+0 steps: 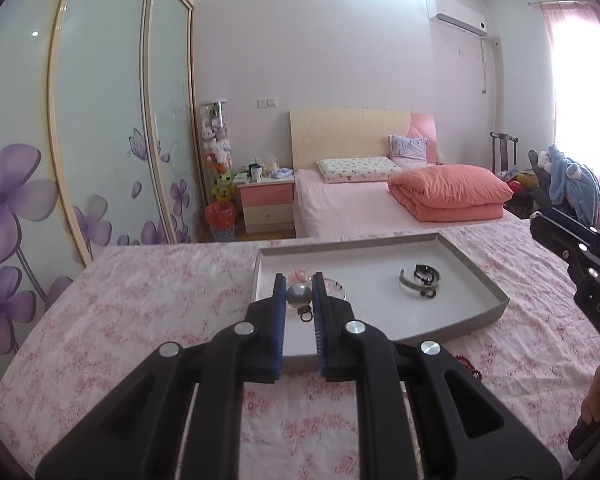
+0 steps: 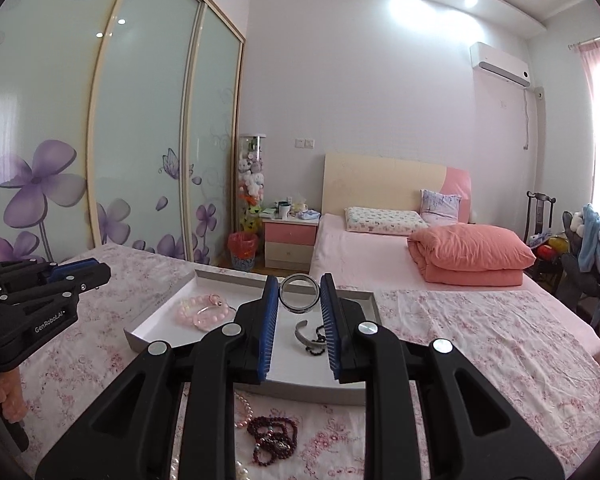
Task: Organize jewelry
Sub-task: 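Carry the ring and earring into the grey tray and open both tools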
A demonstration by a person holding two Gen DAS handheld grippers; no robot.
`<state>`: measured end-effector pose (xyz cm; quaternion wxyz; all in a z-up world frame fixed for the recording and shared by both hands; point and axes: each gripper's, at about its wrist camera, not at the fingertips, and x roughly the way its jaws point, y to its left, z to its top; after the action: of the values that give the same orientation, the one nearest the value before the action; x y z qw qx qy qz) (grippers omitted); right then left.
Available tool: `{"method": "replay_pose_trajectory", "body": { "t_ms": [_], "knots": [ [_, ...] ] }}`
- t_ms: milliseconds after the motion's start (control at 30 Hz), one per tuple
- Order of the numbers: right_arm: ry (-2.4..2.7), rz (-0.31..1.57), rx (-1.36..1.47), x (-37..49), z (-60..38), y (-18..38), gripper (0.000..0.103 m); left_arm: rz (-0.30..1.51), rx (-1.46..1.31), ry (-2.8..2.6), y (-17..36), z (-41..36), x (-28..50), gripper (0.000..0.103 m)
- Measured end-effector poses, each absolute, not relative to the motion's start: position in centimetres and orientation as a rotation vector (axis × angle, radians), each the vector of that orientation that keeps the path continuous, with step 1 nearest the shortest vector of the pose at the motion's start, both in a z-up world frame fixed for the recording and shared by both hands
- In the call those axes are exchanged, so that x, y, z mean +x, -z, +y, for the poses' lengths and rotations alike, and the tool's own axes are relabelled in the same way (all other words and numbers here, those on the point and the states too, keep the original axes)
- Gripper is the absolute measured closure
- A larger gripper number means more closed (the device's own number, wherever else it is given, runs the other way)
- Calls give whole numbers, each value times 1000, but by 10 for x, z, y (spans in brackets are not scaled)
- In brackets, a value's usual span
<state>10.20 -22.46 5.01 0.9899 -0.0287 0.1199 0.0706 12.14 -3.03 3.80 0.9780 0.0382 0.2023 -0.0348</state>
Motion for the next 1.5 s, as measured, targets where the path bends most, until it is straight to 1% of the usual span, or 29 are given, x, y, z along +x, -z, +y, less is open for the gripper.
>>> {"method": "replay_pose_trajectory", "body": {
  "t_ms": [433,667,833,1167,1500],
  "knots": [
    [-155,238,-57,106,-223,-49,80,397,82,78,-42,-35,127,89],
    [-172,262,-2,133,-233,-51,80,411,62,104,-45,-39,154,89],
    [-180,318,33,164,-237,-43,80,431,47,100,-40,-42,181,89],
    [-202,495,85,224,-242,-8,80,530,45,117,-8,-48,231,89],
    [-215,582,102,258,-238,10,79,593,45,141,15,-54,266,88]
  ]
}}
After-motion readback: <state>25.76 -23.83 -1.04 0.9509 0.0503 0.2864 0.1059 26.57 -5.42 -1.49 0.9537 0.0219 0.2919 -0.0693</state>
